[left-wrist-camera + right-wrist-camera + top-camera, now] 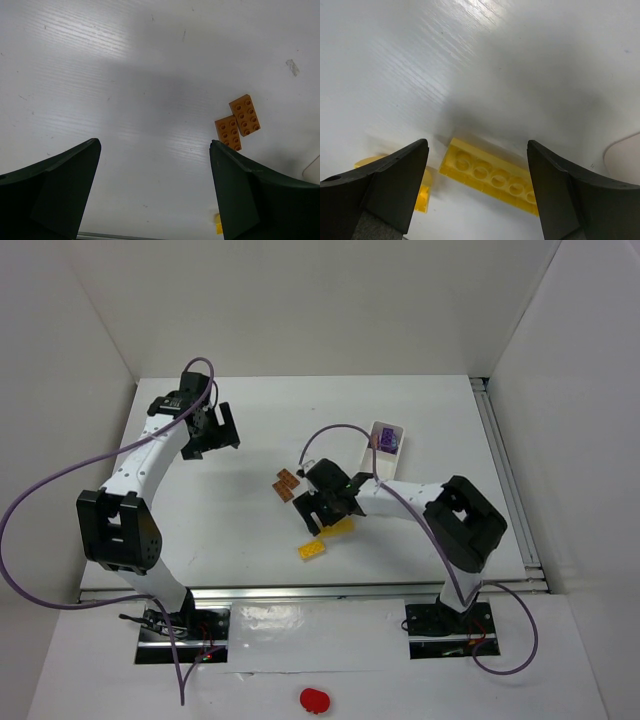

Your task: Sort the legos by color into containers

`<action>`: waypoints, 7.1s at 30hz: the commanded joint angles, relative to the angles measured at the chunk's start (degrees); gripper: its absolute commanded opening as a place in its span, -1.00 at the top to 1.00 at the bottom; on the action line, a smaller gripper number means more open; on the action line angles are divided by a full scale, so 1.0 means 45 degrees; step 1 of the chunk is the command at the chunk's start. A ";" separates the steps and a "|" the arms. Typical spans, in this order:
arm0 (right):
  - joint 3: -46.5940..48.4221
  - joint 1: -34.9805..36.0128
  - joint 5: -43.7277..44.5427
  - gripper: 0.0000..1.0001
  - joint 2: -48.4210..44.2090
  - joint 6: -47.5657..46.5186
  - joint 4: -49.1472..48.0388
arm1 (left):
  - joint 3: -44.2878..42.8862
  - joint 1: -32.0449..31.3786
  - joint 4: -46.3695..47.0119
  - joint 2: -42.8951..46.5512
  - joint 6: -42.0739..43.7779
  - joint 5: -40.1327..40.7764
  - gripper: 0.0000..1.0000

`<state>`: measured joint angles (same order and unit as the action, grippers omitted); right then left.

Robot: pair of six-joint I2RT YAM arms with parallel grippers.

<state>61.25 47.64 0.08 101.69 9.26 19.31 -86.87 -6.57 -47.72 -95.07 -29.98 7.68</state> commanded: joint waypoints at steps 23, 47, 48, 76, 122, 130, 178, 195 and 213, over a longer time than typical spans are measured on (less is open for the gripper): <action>-0.1874 0.0234 0.2013 -0.76 -0.2795 0.1362 0.1763 | -0.0363 -0.0162 0.0293 -0.0437 0.0255 -0.0223 -1.00; -0.0253 0.0000 0.1275 0.27 0.0294 -0.0143 -0.0600 | -0.0754 -0.0162 0.0176 -0.0554 0.0255 0.0011 -1.00; -0.0253 0.0000 0.1272 0.36 0.0293 -0.0143 -0.0600 | -0.0754 -0.0162 0.0176 -0.0554 0.0371 0.0011 -1.00; -0.1053 -0.2753 0.4087 0.46 -0.3750 -0.2116 -0.2045 | -0.0754 -0.0162 0.0176 -0.0437 0.0255 0.0129 -1.00; 0.0076 0.2109 -0.0953 -0.77 -0.1780 -0.2700 0.2114 | -0.1711 0.0131 -0.0410 -0.0671 0.0509 0.1086 -1.00; 0.0901 0.2246 -0.0449 -0.77 -0.0469 -0.2937 0.2313 | -0.1420 0.0131 -0.0410 -0.0555 0.0626 0.0970 -1.00; 0.0704 0.0411 0.8320 0.34 -0.3264 0.0758 0.0788 | 0.1314 -0.1607 0.1034 0.1398 0.0412 -0.1688 -1.00; -0.0760 -0.2715 0.6879 0.29 -0.2872 -0.0398 -0.0990 | 0.2137 -0.1840 0.1152 0.1907 0.0001 -0.1688 -1.00; -0.1191 -0.2560 0.6622 -0.55 -0.3124 -0.0123 -0.0953 | 0.1902 -0.1958 0.1152 0.1302 0.0001 -0.1571 -1.00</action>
<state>53.93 35.64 28.32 88.86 8.10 16.08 -77.47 -15.16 -43.22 -89.03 -28.95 0.73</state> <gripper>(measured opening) 0.772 1.001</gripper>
